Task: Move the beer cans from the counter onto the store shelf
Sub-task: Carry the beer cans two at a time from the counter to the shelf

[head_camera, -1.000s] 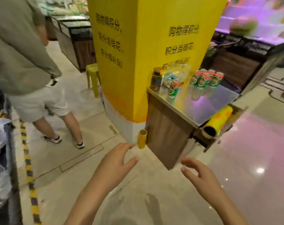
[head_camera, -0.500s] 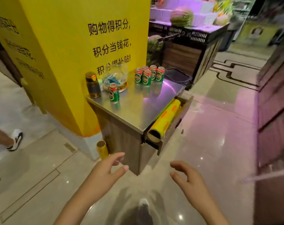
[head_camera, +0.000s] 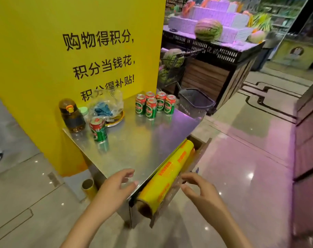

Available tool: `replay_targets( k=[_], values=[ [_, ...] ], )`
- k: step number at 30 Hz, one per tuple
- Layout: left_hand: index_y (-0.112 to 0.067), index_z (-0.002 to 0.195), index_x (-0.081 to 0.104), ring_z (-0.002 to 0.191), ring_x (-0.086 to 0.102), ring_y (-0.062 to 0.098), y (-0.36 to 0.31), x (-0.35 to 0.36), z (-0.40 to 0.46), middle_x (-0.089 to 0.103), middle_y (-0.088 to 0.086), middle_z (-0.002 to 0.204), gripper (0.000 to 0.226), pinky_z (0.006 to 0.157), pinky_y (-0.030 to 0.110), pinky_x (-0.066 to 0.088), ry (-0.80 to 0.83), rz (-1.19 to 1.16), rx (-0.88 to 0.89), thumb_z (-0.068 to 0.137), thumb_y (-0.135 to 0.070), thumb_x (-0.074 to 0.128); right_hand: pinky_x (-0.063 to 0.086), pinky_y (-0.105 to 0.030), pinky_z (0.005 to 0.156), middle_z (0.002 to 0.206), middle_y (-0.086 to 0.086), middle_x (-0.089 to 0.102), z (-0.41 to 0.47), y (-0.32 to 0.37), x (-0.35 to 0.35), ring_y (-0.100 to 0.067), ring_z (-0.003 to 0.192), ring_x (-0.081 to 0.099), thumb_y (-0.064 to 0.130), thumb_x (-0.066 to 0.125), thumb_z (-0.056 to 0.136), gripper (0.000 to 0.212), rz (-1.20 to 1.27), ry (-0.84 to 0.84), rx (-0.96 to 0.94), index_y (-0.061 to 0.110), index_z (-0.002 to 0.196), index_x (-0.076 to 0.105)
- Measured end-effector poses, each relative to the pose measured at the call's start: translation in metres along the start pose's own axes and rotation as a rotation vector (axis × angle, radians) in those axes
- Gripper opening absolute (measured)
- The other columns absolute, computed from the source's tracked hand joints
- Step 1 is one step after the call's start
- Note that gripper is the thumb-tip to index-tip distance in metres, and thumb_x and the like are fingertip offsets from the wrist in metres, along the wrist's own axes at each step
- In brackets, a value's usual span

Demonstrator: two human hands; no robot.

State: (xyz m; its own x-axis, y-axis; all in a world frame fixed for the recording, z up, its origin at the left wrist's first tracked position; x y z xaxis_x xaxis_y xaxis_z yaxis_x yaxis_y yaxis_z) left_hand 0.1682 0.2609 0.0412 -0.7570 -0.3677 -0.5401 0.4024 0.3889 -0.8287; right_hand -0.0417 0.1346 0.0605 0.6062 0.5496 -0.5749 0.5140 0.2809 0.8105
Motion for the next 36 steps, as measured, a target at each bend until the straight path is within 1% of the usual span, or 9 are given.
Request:
replay_targets(
  k=[4, 6, 10, 18, 21, 24, 28, 31, 36],
  values=[
    [-0.031, 0.129, 0.048, 0.113, 0.049, 0.000, -0.026, 0.017, 0.048, 0.052, -0.018, 0.122, 0.041, 0.092, 0.021, 0.039, -0.024, 0.014, 0.027, 0.090, -0.038, 0.057, 0.042, -0.012, 0.075, 0.093, 0.009, 0.068, 0.050, -0.023, -0.014, -0.001, 0.091, 0.059, 0.014, 0.064, 0.088, 0.017, -0.025, 0.057, -0.021, 0.028, 0.099, 0.063],
    [-0.030, 0.130, 0.047, 0.113, 0.048, -0.001, -0.028, 0.024, 0.075, 0.051, -0.018, 0.122, 0.042, 0.091, 0.020, 0.039, -0.046, 0.000, 0.007, 0.090, -0.039, 0.056, 0.042, -0.009, 0.074, 0.094, 0.015, 0.066, 0.087, -0.029, -0.014, 0.003, 0.089, 0.059, 0.016, 0.064, 0.089, 0.020, -0.037, 0.103, -0.028, 0.032, 0.099, 0.061],
    [-0.029, 0.129, 0.047, 0.111, 0.049, 0.002, -0.016, 0.030, 0.119, 0.050, -0.017, 0.120, 0.042, 0.090, 0.020, 0.038, -0.104, -0.006, -0.089, 0.089, -0.038, 0.057, 0.046, -0.022, 0.093, 0.108, 0.021, 0.060, 0.168, -0.034, 0.004, 0.002, 0.106, 0.056, 0.024, 0.063, 0.090, 0.022, -0.030, 0.241, -0.042, 0.032, 0.110, 0.057],
    [-0.014, 0.118, 0.056, 0.101, 0.060, 0.023, 0.056, -0.029, 0.176, 0.062, 0.006, 0.112, 0.038, 0.087, 0.033, 0.045, -0.554, -0.212, -0.495, 0.083, -0.018, 0.069, 0.034, -0.022, 0.082, 0.111, -0.001, 0.053, 0.359, -0.023, 0.026, -0.015, 0.106, 0.050, 0.015, 0.068, 0.086, 0.041, -0.031, 0.360, -0.093, 0.010, 0.122, 0.049],
    [-0.003, 0.122, 0.053, 0.099, 0.056, 0.023, 0.076, -0.049, 0.197, 0.060, 0.016, 0.117, 0.045, 0.084, 0.031, 0.041, -0.688, -0.229, -0.582, 0.082, -0.012, 0.070, 0.036, -0.029, 0.089, 0.115, -0.001, 0.048, 0.421, -0.027, 0.034, -0.019, 0.111, 0.047, 0.013, 0.071, 0.083, 0.054, -0.006, 0.325, -0.086, 0.003, 0.129, 0.045],
    [-0.001, 0.130, 0.045, 0.106, 0.055, 0.030, 0.097, -0.059, 0.214, 0.056, 0.019, 0.124, 0.058, 0.086, 0.035, 0.042, -0.788, -0.243, -0.673, 0.080, -0.015, 0.072, 0.038, -0.031, 0.094, 0.120, 0.003, 0.046, 0.462, -0.022, 0.045, -0.016, 0.113, 0.046, 0.018, 0.075, 0.079, 0.064, 0.052, 0.299, -0.088, 0.010, 0.133, 0.041],
    [-0.001, 0.141, 0.031, 0.115, 0.052, 0.035, 0.122, -0.067, 0.224, 0.048, 0.020, 0.134, 0.084, 0.089, 0.041, 0.042, -0.888, -0.254, -0.812, 0.076, -0.027, 0.076, 0.047, -0.032, 0.087, 0.106, 0.013, 0.060, 0.496, -0.014, 0.063, -0.010, 0.100, 0.058, 0.024, 0.082, 0.069, 0.058, 0.088, 0.301, -0.111, 0.022, 0.115, 0.047],
    [-0.002, 0.138, 0.034, 0.118, 0.051, 0.029, 0.130, -0.076, 0.234, 0.050, 0.013, 0.134, 0.089, 0.094, 0.040, 0.043, -0.983, -0.260, -0.785, 0.068, -0.029, 0.082, 0.047, -0.034, 0.088, 0.109, 0.007, 0.060, 0.511, -0.015, 0.074, -0.012, 0.098, 0.059, 0.016, 0.082, 0.069, 0.060, 0.110, 0.270, -0.106, 0.017, 0.116, 0.045],
    [-0.018, 0.122, 0.042, 0.101, 0.052, 0.013, 0.122, -0.088, 0.250, 0.053, -0.004, 0.114, 0.072, 0.085, 0.027, 0.043, -1.118, -0.271, -0.612, 0.064, -0.014, 0.084, 0.042, -0.031, 0.087, 0.116, -0.001, 0.056, 0.520, -0.023, 0.078, -0.018, 0.101, 0.055, 0.017, 0.081, 0.073, 0.069, 0.114, 0.176, -0.079, 0.008, 0.127, 0.040]
  ],
)
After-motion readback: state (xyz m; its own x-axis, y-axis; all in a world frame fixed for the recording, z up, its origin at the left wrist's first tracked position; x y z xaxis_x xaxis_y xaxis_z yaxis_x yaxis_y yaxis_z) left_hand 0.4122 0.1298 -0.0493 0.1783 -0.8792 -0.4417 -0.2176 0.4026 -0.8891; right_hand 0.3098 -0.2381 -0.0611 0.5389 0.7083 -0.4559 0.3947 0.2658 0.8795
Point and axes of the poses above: each hand's wrist, its own z-axis towards the middle knuckle, its own x-axis out of the palm, y = z × x, the point moved 8 cm from there along z, towards the middle knuckle
